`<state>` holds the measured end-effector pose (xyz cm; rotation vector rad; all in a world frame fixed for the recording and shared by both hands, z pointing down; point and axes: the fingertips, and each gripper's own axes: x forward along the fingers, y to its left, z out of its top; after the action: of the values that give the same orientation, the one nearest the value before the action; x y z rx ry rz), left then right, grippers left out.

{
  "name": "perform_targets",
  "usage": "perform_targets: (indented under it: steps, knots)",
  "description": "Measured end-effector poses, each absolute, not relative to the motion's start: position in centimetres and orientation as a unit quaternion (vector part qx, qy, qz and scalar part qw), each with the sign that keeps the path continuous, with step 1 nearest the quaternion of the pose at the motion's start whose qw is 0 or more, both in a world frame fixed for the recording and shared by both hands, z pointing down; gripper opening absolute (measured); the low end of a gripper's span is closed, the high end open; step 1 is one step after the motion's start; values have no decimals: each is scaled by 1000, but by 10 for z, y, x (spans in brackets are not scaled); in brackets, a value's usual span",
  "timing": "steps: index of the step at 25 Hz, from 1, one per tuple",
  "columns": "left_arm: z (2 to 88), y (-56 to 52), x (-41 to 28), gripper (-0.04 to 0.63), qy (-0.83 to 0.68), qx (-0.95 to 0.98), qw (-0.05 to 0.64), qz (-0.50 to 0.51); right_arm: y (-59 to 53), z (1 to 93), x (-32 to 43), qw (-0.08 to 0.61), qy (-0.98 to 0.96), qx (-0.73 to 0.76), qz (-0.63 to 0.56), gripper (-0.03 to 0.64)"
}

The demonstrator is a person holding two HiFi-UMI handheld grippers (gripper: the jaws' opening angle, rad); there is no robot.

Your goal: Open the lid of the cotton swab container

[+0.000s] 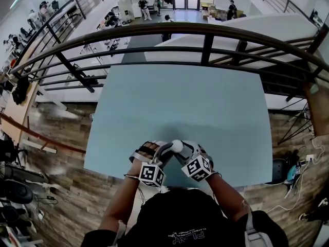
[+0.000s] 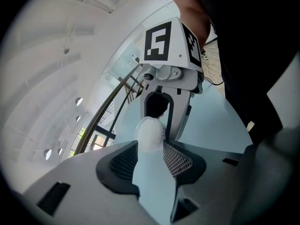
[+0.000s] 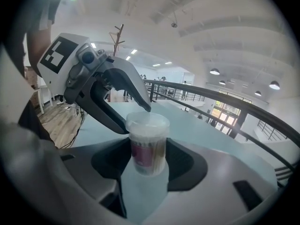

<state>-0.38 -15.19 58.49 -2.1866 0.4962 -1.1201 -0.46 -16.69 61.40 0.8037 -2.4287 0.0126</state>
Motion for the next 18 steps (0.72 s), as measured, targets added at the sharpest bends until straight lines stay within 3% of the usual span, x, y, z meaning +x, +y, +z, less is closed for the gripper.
perform_targets:
  steps: [18]
  knots:
    - [569, -156, -12, 160, 210, -826, 320, -414, -166, 621, -5, 304, -907, 290, -4, 238]
